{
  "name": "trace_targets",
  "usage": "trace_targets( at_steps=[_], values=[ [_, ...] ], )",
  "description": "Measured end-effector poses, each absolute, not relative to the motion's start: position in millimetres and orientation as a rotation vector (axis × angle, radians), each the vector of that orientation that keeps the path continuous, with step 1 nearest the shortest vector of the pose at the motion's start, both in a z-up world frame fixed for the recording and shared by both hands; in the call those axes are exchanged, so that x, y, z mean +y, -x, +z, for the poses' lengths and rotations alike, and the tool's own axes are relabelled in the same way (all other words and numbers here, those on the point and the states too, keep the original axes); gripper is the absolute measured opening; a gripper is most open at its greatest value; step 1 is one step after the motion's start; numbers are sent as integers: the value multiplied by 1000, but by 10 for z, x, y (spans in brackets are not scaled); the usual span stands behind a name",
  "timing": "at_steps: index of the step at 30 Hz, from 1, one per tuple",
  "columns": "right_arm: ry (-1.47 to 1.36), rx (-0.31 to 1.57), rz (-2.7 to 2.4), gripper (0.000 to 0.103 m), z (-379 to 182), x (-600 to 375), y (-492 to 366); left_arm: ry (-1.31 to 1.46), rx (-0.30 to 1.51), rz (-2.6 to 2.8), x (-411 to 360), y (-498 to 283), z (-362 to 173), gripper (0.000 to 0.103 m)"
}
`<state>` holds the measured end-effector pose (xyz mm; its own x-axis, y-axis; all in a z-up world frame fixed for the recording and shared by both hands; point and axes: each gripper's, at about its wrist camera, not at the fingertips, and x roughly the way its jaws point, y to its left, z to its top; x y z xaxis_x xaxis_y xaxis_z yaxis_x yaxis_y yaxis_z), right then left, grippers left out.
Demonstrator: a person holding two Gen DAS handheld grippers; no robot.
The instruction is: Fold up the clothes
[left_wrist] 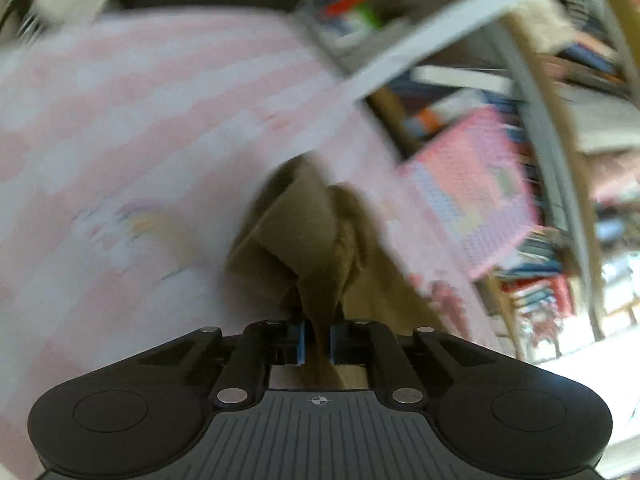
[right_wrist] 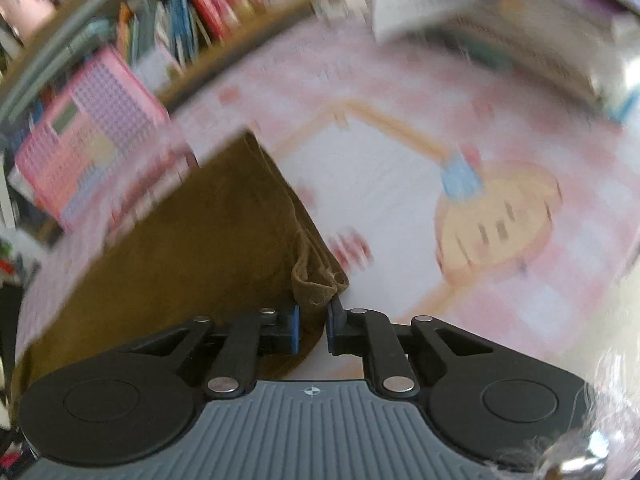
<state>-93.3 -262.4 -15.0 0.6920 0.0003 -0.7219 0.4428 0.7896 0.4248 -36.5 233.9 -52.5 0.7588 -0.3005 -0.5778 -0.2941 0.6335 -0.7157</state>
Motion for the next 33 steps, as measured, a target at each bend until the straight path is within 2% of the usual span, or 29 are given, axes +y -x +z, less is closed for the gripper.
trace_targets(
  at_steps=[4, 7, 13, 15, 17, 19, 20, 24, 25, 29, 33],
  values=[
    [-607, 674, -209, 11, 90, -2586, 940, 907, 703, 7, 2428, 490, -460, 9],
    [-634, 760, -212, 11, -152, -2609, 951, 960, 792, 90, 2635, 525, -759, 9],
    [-639, 829, -241, 14, -420, -2562, 933, 968, 778, 49, 2684, 558, -838, 15],
    [-624, 841, -254, 24, -403, -2535, 950, 947, 792, 42, 2707, 562, -832, 20],
    [-604, 836, -276, 34, -348, -2540, 1015, 917, 796, 53, 2717, 608, -779, 35],
    [-589, 819, -285, 35, -275, -2557, 1089, 878, 786, 73, 2716, 662, -709, 56],
    [-579, 810, -287, 35, -231, -2562, 1122, 849, 780, 85, 2717, 706, -664, 59],
    [-479, 741, -272, 35, 8, -2561, 1171, 763, 729, 120, 2721, 886, -502, 59],
    [-449, 717, -250, 34, 67, -2549, 1136, 740, 710, 125, 2700, 924, -453, 59],
    [-356, 661, -133, 15, 234, -2507, 830, 674, 644, 118, 2558, 1038, -287, 59],
    [-310, 676, -22, 7, 222, -2494, 330, 686, 619, 138, 2356, 1079, -220, 59]
  ],
)
